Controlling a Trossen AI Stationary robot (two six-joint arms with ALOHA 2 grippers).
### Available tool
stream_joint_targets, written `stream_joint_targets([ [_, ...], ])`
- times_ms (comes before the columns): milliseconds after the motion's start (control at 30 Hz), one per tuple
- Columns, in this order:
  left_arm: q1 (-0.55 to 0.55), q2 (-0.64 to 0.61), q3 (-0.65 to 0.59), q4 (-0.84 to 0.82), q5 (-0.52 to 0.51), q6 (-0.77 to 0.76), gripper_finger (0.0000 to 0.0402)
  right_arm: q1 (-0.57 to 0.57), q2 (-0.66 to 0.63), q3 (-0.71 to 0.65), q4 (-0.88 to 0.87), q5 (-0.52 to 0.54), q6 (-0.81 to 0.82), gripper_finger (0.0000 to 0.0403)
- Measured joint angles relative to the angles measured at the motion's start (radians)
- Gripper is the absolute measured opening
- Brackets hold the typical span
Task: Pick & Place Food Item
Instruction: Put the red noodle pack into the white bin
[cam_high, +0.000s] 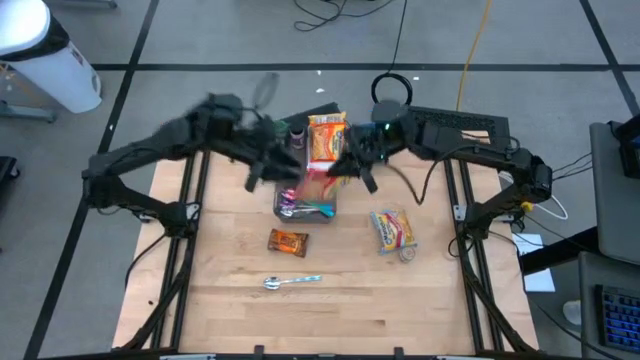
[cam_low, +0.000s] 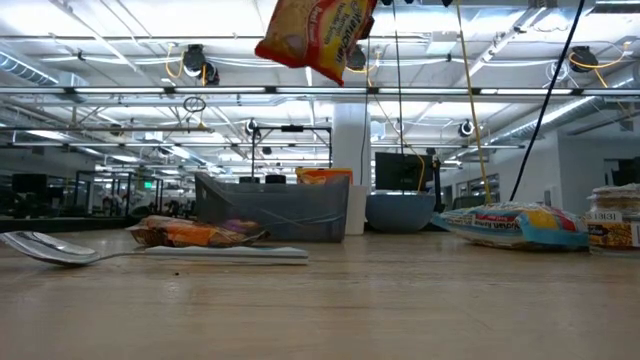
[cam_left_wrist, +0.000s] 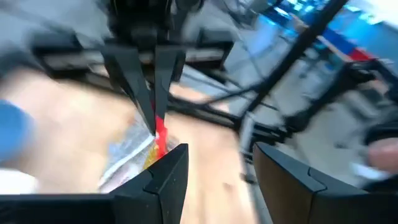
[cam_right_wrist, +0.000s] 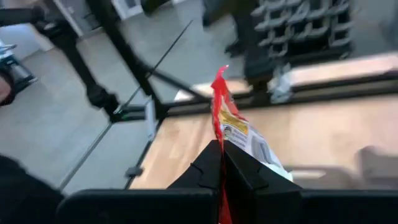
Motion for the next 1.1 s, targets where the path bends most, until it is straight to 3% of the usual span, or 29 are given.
stream_joint_targets([
  [167,0.032,-0.069,0.09,-0.196,-0.124,0.144,0.018,-0.108,0.0,0.086,-0.051,0.009,-0.019,0.0],
  [367,0.054,-0.169,0.093,-0.293,-0.155,0.21,0.0176,-0.207,0.054,0.215,-0.101,0.032,-0.026,0.0],
  [733,0.065,-0.294,0.093,-0.363,-0.208,0.267,0.0177,-0.232,0.29,0.472,-0.15,0.07,-0.019,0.0],
  [1100,0.065,-0.278,0.092,-0.436,-0.331,0.273,0.018,-0.274,0.399,0.627,-0.161,0.075,-0.027,0.0],
])
